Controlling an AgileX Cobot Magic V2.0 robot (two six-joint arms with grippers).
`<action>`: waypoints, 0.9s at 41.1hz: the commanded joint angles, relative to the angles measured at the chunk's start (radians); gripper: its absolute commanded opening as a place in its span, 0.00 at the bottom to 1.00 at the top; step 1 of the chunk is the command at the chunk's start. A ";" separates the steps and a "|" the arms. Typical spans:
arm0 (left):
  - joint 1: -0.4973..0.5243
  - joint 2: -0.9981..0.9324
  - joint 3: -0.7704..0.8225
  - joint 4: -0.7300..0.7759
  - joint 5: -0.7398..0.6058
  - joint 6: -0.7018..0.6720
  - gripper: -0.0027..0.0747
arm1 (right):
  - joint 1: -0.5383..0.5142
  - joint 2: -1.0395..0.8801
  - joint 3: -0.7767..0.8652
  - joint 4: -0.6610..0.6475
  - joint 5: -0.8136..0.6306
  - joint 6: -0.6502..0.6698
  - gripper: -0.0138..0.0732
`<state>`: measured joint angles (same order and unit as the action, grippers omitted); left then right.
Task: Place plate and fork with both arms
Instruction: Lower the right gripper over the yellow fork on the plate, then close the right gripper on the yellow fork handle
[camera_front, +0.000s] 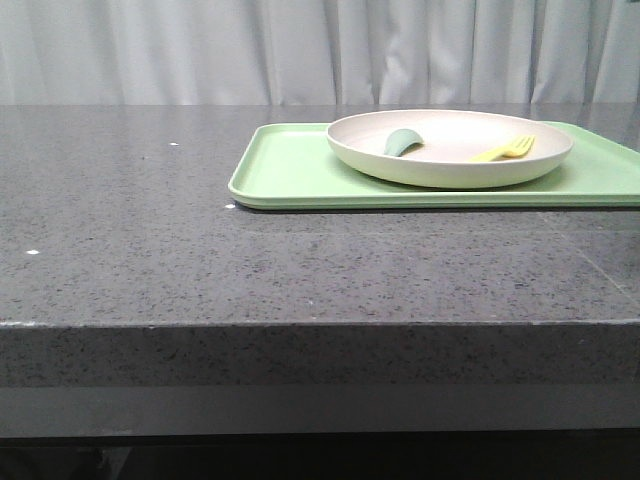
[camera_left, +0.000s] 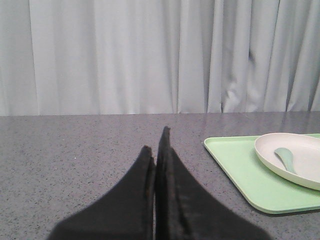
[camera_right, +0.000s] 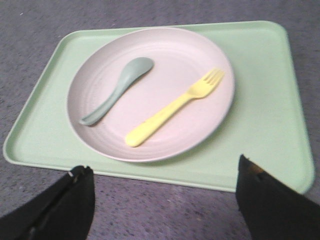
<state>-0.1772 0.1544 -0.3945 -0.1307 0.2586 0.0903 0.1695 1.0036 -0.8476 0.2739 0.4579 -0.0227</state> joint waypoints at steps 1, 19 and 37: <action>0.003 0.009 -0.020 -0.001 -0.087 0.001 0.01 | 0.071 0.126 -0.139 0.041 -0.026 -0.009 0.85; 0.003 0.009 -0.017 -0.001 -0.091 0.001 0.01 | 0.023 0.626 -0.596 0.029 0.248 0.193 0.84; 0.003 0.009 -0.017 -0.001 -0.091 0.001 0.01 | 0.003 0.792 -0.706 0.003 0.340 0.262 0.84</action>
<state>-0.1766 0.1526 -0.3865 -0.1290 0.2571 0.0903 0.1828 1.8312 -1.5188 0.2820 0.8379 0.2228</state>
